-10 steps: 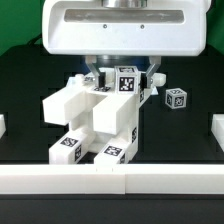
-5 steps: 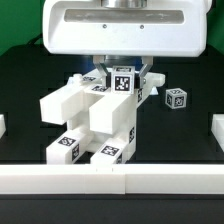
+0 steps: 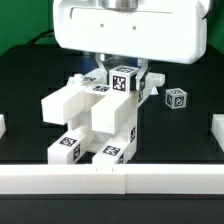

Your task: Assemble chair

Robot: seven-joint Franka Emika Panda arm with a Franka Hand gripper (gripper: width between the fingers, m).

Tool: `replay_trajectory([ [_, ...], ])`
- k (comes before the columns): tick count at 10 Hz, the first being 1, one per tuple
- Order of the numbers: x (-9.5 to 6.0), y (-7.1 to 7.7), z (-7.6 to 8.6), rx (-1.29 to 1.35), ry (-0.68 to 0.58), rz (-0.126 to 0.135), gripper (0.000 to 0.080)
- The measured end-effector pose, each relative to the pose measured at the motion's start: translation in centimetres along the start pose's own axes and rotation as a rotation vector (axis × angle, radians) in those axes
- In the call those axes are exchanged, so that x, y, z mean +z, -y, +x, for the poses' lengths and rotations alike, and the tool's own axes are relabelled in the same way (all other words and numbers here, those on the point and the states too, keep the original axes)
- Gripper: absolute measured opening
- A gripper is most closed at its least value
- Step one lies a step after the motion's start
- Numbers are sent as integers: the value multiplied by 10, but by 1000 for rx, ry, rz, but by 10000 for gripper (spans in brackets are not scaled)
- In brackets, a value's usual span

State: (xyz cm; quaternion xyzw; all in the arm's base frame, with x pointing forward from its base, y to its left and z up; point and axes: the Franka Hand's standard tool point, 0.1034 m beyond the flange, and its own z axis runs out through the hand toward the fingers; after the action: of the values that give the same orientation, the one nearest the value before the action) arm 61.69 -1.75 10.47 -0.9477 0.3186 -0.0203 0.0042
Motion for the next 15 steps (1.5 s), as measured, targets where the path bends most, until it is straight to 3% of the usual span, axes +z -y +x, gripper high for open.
replay_trajectory([
  [6,0,3,-2,511,17,22,271],
  [15,0,5,-2,930,34,29,271],
])
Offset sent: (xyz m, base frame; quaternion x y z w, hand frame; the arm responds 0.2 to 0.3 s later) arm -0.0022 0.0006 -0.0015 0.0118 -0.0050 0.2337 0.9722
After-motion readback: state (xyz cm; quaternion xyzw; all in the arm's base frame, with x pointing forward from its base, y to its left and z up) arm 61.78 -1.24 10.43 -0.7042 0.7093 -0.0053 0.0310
